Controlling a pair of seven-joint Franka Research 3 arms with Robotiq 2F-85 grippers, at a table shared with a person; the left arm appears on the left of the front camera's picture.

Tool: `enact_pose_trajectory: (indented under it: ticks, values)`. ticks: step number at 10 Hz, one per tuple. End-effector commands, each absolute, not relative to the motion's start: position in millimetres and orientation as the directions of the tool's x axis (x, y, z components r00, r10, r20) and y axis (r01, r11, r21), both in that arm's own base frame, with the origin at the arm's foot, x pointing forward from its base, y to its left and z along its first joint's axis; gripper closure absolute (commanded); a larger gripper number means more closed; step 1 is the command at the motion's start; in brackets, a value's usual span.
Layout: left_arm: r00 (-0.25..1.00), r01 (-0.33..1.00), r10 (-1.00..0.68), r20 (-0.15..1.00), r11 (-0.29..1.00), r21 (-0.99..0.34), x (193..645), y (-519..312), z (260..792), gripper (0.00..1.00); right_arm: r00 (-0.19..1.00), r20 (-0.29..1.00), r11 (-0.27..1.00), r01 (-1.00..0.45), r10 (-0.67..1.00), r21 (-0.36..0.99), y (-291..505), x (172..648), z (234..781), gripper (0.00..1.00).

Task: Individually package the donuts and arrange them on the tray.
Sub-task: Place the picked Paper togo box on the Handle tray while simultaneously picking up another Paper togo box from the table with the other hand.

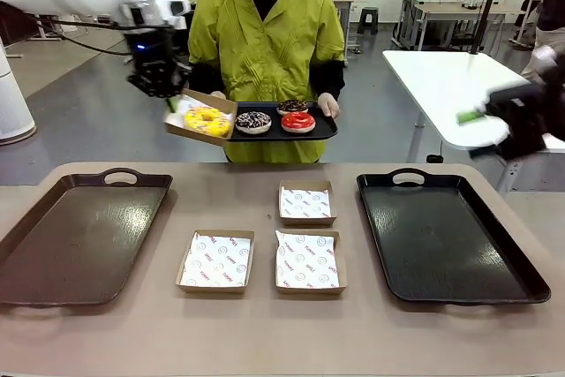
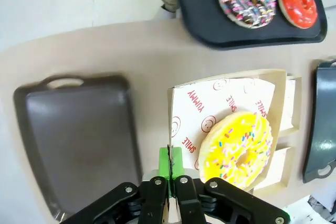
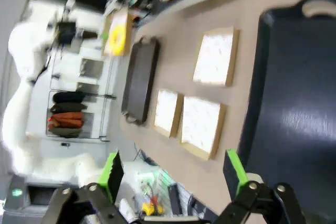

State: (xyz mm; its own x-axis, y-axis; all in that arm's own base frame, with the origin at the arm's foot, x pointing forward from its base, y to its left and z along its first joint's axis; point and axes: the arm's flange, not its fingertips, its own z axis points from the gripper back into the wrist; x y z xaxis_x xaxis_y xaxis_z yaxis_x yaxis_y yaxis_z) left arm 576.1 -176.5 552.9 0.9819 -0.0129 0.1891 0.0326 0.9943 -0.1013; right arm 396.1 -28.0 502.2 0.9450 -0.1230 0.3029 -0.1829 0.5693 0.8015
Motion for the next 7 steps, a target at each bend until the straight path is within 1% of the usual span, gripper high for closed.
enact_pose_trajectory:
  ticks: [1,4,6,7]
  values:
    - [0.986,0.014,0.008,0.166,0.992,-0.129,540.2,-126.4,545.5,0.99,0.963,0.224,0.648,-0.076,-0.150,0.758,8.0,471.5,523.3,0.00]
    - [0.984,-0.059,0.087,0.152,0.982,-0.181,500.7,-69.7,532.9,0.99,0.976,0.185,0.797,-0.021,-0.114,0.604,87.9,539.1,508.9,0.00]
    - [0.983,-0.088,0.116,0.145,0.978,-0.187,477.4,-44.4,518.2,0.99,0.985,0.154,0.873,-0.008,-0.077,0.487,137.6,557.2,483.3,0.00]
    - [0.984,-0.091,0.117,0.138,0.979,-0.181,474.7,-34.8,512.0,0.99,0.987,0.144,0.894,-0.005,-0.066,0.448,154.9,561.1,469.6,0.00]
